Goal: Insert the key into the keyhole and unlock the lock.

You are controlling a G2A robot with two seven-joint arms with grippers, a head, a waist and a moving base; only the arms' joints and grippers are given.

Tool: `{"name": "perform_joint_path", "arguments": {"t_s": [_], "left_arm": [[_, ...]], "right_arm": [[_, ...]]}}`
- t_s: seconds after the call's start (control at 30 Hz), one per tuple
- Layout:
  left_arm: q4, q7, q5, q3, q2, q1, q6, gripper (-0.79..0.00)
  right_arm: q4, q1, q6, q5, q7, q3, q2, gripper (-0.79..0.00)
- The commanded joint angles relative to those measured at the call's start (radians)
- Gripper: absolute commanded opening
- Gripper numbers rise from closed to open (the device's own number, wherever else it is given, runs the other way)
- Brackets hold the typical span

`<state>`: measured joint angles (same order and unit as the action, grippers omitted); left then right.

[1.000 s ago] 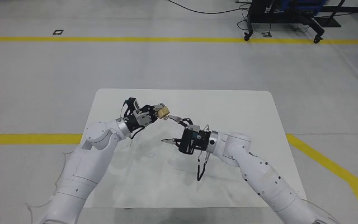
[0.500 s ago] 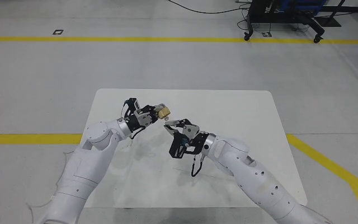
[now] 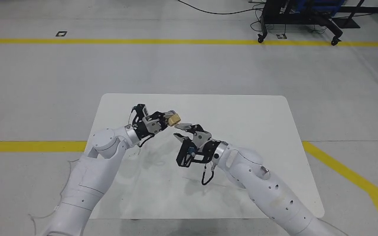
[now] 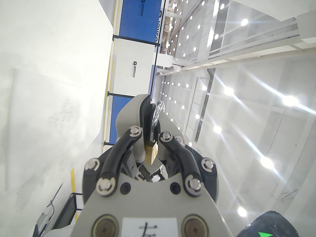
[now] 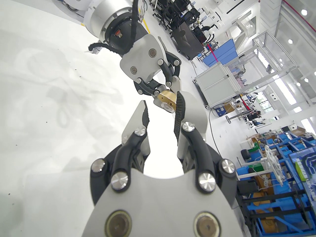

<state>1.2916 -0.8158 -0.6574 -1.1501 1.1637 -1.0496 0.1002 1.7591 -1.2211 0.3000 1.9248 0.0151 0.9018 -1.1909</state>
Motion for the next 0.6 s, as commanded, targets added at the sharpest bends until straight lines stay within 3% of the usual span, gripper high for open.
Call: {"name": "perform_joint_path", "arguments": {"t_s": [0.0,0.13,0.33,0.4,0.57], "left_arm": [[0.000,-0.001,0.003,0.000,0.000,0.000,0.001,-0.785],[0.001,-0.001,0.005,0.000,0.001,-0.001,0.003,-0.785],[0.002,-0.002,0.009,0.000,0.002,-0.001,0.003,-0.785],[0.002,-0.002,0.012,0.001,0.003,-0.001,0.003,-0.785],[0.003,-0.003,0.015,0.000,0.004,-0.002,0.002,-0.785]], "right_arm": [[-0.004,0.008,-0.013,0.021,-0.031,-0.012,-0.004,-0.489],[-0.014,0.020,-0.032,0.038,-0.054,-0.030,-0.013,-0.502],[-0.018,0.020,-0.061,0.058,-0.070,-0.038,-0.021,-0.665],[-0.018,0.019,-0.067,0.061,-0.071,-0.038,-0.023,-0.785],[-0.019,0.013,-0.077,0.057,-0.074,-0.032,-0.027,-0.785]]}}
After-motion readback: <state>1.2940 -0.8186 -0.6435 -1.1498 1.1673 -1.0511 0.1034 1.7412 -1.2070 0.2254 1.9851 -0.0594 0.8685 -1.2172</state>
